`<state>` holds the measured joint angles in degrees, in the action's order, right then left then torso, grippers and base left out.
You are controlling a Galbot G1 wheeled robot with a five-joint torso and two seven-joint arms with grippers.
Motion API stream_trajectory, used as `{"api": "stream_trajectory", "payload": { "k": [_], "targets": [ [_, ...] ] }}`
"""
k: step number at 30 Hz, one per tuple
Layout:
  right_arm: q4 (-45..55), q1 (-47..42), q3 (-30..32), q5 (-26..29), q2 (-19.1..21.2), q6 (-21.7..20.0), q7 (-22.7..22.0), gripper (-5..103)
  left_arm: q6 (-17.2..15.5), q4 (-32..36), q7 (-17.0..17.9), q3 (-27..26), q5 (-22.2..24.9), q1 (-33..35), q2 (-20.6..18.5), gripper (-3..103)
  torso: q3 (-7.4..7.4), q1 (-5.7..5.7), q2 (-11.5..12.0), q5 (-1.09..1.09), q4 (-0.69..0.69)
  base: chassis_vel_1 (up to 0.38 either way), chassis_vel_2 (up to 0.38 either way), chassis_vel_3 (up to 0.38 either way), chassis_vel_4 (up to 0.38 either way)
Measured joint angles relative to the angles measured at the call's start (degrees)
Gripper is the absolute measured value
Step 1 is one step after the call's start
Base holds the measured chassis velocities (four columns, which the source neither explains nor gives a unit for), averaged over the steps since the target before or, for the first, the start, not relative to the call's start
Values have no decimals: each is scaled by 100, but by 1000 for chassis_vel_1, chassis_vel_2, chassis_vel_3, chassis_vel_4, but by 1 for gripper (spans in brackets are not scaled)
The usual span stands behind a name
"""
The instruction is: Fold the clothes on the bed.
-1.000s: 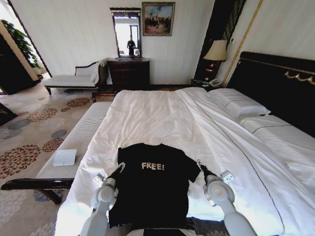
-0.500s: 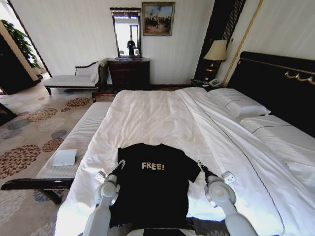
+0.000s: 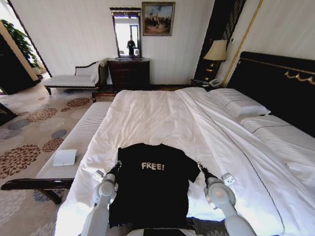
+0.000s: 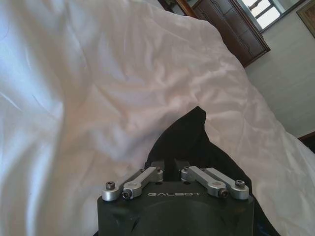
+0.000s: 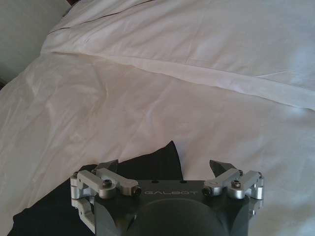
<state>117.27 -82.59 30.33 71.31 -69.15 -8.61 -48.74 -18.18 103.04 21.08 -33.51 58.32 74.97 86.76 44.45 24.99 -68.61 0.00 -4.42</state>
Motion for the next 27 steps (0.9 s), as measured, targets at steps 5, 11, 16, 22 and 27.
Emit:
{"api": "stream_trajectory", "payload": {
  "k": [5,11,16,22,27],
  "targets": [
    [-11,-12,4,-4,-6,2,3,100,6,-5,-13,-3,-12,12,-1,1,0,0,0,0,0,0,0,0,0],
    [-30,-18,29,-5,-16,4,6,100,2,171,-55,-23,-63,234,1,-2,0,0,0,0,1,0,0,0,0],
    [-58,-53,41,-7,-31,8,16,100,24,155,-118,-81,-59,326,42,19,0,-1,0,0,0,0,0,0,0],
    [-66,-46,12,-23,-54,10,17,100,52,-26,-134,-65,-67,239,101,41,0,0,0,0,0,0,0,0,0],
    [-80,-35,-9,-53,-64,11,14,100,72,-197,-157,-44,-88,124,134,57,0,0,0,0,0,0,0,0,0]
  ]
}}
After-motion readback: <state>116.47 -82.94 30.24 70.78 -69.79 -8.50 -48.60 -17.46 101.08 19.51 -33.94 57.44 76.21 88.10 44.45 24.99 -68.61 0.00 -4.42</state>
